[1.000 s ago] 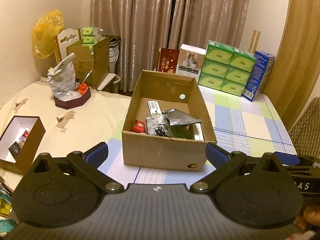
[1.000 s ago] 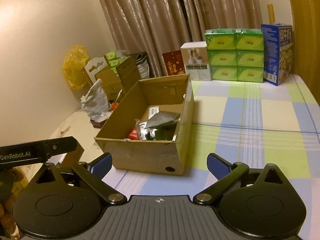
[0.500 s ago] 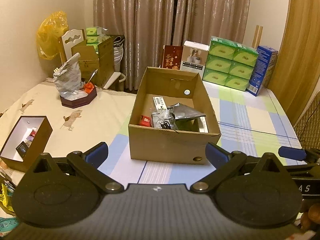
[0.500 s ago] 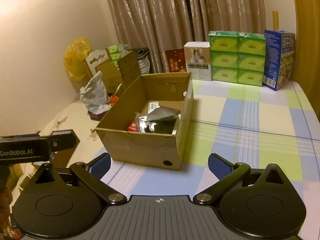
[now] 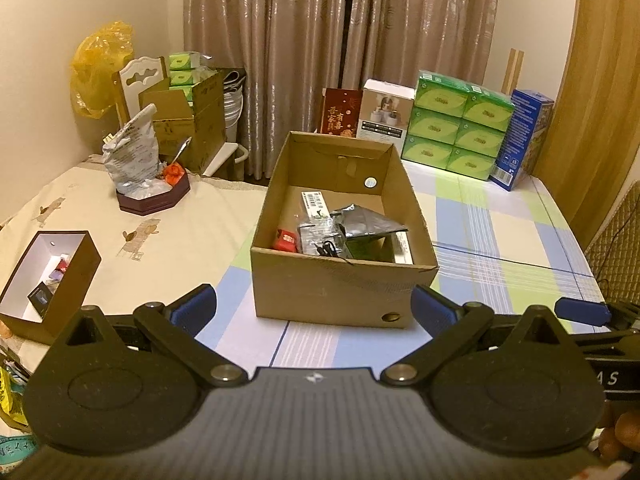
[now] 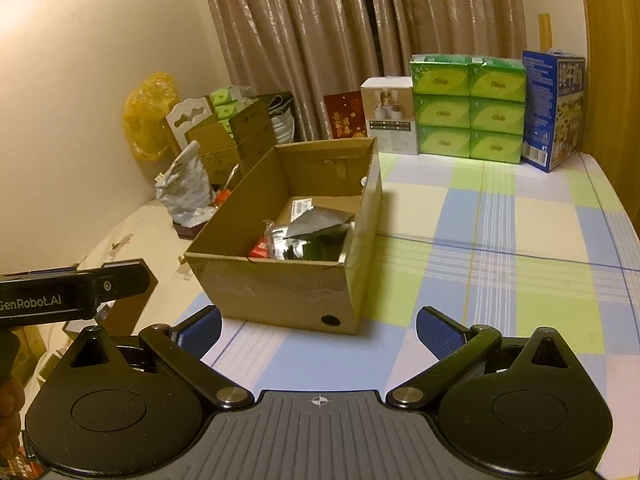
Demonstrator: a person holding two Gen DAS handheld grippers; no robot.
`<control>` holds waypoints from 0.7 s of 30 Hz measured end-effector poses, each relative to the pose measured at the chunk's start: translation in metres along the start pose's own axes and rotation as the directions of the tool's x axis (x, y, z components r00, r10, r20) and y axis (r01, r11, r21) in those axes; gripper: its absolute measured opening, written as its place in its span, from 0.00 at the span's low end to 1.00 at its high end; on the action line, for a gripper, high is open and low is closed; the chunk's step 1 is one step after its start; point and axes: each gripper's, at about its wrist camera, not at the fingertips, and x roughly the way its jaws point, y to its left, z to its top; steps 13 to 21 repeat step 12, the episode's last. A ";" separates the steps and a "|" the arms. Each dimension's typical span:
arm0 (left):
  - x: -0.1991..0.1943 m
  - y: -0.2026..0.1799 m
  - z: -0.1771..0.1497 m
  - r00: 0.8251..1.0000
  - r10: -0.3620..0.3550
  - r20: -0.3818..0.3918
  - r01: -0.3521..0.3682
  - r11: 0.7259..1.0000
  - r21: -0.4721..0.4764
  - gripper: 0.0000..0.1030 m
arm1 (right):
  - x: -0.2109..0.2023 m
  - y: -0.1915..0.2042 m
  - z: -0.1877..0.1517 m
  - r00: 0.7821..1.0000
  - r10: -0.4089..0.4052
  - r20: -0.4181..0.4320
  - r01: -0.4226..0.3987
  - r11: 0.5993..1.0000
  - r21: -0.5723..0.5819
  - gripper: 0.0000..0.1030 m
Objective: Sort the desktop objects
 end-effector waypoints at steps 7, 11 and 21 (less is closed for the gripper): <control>0.001 0.000 0.000 1.000 -0.003 0.011 0.003 1.000 -0.002 0.99 | 0.001 -0.002 0.000 1.000 -0.004 0.000 0.004 1.000 0.003 0.98; -0.003 0.000 0.000 0.999 -0.014 0.036 0.014 1.000 0.006 0.99 | 0.000 -0.002 -0.001 1.000 -0.005 0.001 0.005 1.000 0.003 0.98; -0.003 0.000 0.001 0.999 -0.015 0.036 0.015 1.000 0.009 0.99 | -0.001 -0.003 -0.001 1.000 -0.005 0.001 0.005 1.000 0.003 0.98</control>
